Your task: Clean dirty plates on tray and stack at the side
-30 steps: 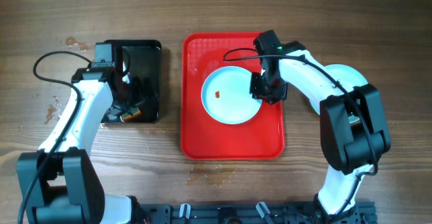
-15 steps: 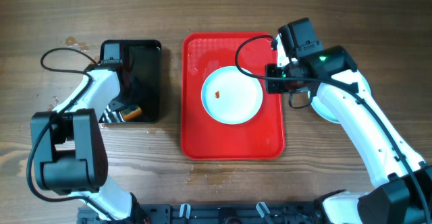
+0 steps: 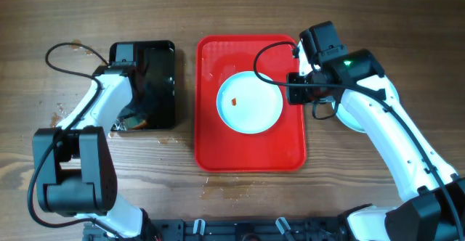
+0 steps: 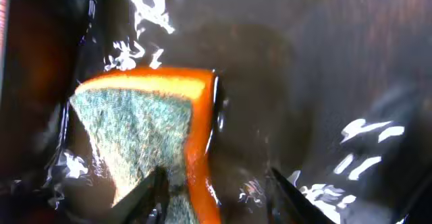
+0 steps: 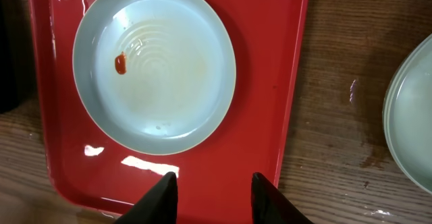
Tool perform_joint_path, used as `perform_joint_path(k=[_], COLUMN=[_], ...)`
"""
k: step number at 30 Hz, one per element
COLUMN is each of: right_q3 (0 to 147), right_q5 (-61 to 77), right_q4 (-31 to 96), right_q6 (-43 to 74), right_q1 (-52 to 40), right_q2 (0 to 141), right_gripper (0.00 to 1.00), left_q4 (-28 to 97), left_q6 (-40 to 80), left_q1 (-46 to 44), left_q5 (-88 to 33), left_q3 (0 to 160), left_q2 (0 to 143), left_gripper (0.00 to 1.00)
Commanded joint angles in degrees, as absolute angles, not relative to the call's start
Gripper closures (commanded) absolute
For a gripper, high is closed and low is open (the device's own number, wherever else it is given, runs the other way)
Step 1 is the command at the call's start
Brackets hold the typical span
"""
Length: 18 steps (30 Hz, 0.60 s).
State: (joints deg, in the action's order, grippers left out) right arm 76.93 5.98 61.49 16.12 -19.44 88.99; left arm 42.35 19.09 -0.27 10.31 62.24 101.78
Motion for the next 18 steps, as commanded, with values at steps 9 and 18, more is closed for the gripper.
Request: perform_joint_path(k=[9,18], right_q3=[76.8,76.8], right_q5=[6.5,6.5], right_q4=[61.8,62.3], right_q6=[13.9,13.9], right_q1=[-19.3,-19.3], right_q2=[88.2,88.2], right_gripper=[0.64,0.63], left_q4=[46.2,33.9], left_q6=[18.7,19.7], left_q1=[-0.1,-0.1], left_q5=[7.5,15.9], left_q3=[63.0,54.4], left_q2=[90.8,102.0], left_gripper=[0.50,0.63])
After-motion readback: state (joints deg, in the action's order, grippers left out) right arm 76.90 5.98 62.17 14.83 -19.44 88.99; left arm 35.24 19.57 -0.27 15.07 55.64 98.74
